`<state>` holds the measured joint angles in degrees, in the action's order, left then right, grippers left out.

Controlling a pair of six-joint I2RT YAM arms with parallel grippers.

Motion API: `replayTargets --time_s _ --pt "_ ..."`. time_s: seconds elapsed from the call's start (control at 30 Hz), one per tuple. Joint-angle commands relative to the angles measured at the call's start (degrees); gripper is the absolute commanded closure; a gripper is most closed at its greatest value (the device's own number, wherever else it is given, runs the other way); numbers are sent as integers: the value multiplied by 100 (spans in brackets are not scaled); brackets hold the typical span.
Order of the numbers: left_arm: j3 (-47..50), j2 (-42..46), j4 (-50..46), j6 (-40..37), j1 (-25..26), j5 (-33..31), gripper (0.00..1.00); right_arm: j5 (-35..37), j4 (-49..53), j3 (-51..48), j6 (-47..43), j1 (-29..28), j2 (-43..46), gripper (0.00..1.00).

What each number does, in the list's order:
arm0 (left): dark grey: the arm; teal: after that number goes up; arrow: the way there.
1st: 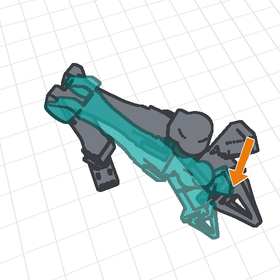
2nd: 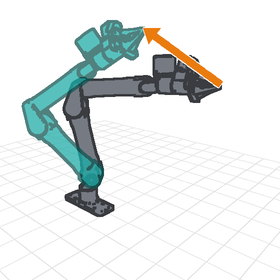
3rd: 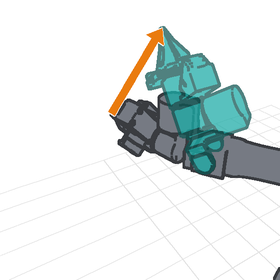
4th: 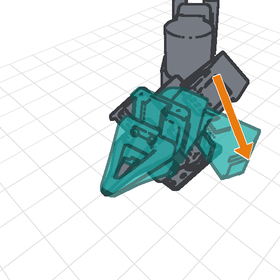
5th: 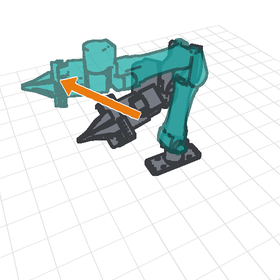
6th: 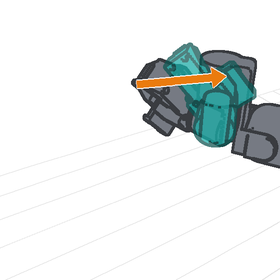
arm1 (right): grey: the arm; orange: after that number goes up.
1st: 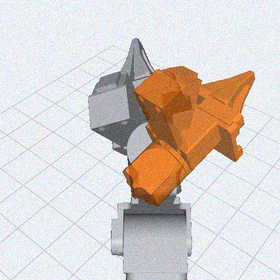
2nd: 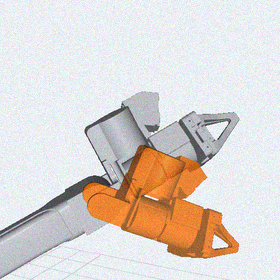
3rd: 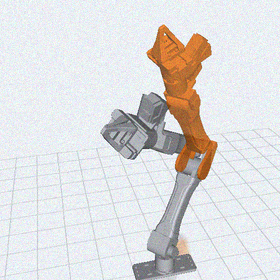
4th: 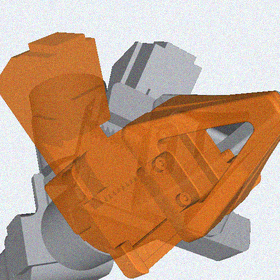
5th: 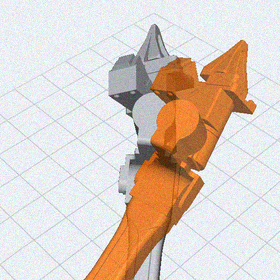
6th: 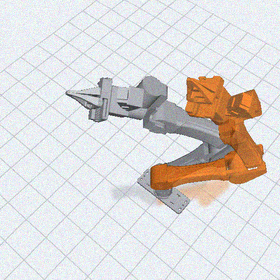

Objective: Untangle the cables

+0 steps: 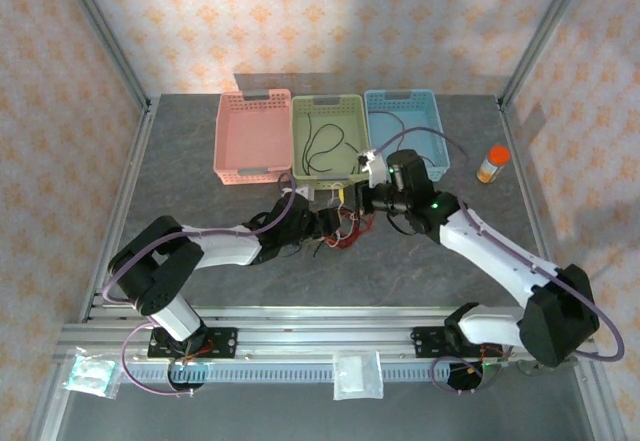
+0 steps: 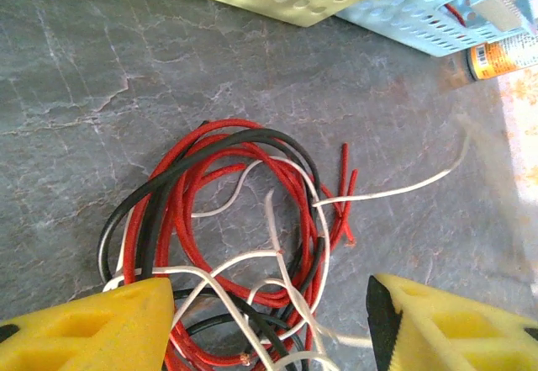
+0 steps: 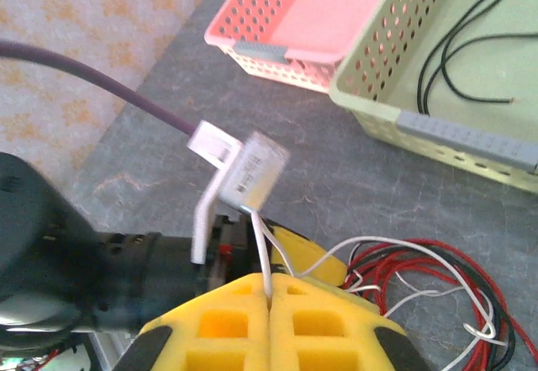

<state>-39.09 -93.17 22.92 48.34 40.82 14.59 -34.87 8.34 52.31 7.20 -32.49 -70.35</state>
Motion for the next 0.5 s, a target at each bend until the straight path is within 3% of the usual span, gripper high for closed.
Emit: replayTargets --time_s 0.0,0.47 --pt "-71 -145 -121 -70 -43 -35 37 182 192 446 -71 -45 241 100" --pt "26 -371 -340 -161 -30 -103 36 254 951 2054 -279 -43 540 100"
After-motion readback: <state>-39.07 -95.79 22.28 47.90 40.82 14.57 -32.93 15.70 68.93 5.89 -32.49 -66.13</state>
